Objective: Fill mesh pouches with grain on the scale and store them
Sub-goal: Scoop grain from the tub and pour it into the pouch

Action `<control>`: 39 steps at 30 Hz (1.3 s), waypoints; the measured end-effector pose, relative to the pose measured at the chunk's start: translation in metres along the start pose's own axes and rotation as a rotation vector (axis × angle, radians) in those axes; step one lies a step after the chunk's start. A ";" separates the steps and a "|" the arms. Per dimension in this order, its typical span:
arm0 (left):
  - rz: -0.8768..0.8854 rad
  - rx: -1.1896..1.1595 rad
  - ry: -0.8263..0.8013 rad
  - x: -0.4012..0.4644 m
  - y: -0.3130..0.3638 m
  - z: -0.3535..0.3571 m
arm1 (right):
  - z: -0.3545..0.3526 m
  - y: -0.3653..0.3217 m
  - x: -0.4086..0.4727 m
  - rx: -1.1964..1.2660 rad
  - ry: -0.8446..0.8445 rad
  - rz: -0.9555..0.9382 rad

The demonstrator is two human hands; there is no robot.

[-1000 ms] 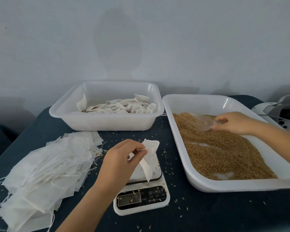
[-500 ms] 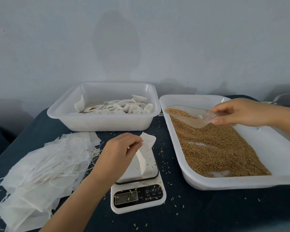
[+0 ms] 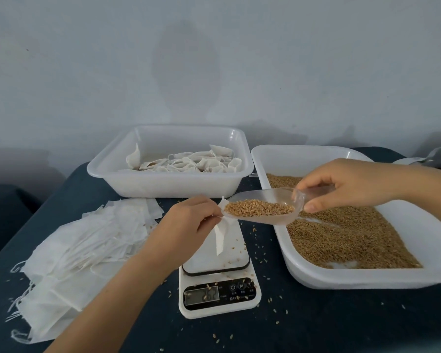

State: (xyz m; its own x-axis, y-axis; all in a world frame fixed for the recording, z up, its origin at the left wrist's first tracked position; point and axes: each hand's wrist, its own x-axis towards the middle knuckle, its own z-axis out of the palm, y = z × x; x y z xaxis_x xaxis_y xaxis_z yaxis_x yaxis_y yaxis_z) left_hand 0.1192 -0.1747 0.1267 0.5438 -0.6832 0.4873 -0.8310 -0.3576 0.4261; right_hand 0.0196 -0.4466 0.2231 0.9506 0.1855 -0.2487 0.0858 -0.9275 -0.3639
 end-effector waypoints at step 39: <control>-0.015 -0.024 -0.070 -0.001 0.010 0.005 | -0.047 -0.071 0.016 -0.580 -0.154 0.101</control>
State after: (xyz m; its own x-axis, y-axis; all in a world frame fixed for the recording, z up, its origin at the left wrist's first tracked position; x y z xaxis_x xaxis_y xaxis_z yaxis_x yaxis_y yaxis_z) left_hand 0.1100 -0.1813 0.1264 0.5462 -0.7209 0.4266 -0.8193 -0.3536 0.4515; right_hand 0.0423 -0.3926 0.2873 0.9121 0.0921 -0.3995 0.1872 -0.9605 0.2059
